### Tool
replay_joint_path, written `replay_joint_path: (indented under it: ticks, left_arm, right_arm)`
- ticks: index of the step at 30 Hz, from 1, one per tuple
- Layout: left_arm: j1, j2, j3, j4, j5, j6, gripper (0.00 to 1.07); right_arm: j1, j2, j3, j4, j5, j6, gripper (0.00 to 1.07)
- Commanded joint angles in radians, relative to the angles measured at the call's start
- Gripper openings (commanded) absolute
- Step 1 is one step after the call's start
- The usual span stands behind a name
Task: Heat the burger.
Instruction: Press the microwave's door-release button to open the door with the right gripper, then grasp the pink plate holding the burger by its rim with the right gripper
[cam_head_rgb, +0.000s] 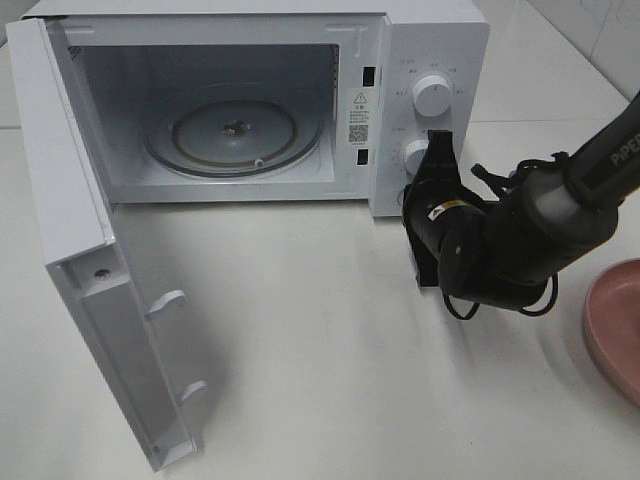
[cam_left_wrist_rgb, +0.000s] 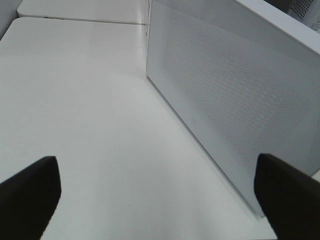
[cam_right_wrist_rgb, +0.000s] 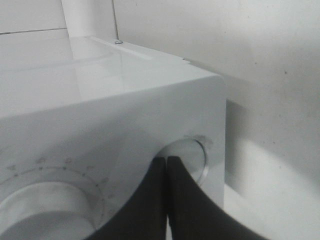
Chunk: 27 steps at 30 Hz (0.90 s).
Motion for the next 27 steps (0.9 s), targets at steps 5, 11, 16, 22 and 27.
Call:
replay_joint_path:
  ticks: [5,11,16,22,27]
  left_arm:
    - [0.001,-0.017,-0.001,-0.002,-0.001,0.001,0.98]
    - [0.001,-0.017,-0.001,-0.002,-0.001,0.001,0.98]
    - [0.001,-0.017,-0.001,-0.002,-0.001,0.001,0.98]
    - [0.001,-0.017,-0.001,-0.002,-0.001,0.001,0.98]
    - [0.001,-0.017,-0.001,-0.002,-0.001,0.001,0.98]
  right_arm:
    - [0.009,-0.09,0.041,-0.079,-0.012,-0.021,0.0]
    - [0.009,-0.176,0.102,-0.079,0.202,-0.251,0.0]
    - [0.009,-0.249,0.137,-0.079,0.334,-0.387,0.0]
    - [0.006,-0.367,0.159,-0.08,0.555,-0.777,0.02]
    - [0.006,-0.425,0.159,-0.083,0.733,-1.067,0.03]
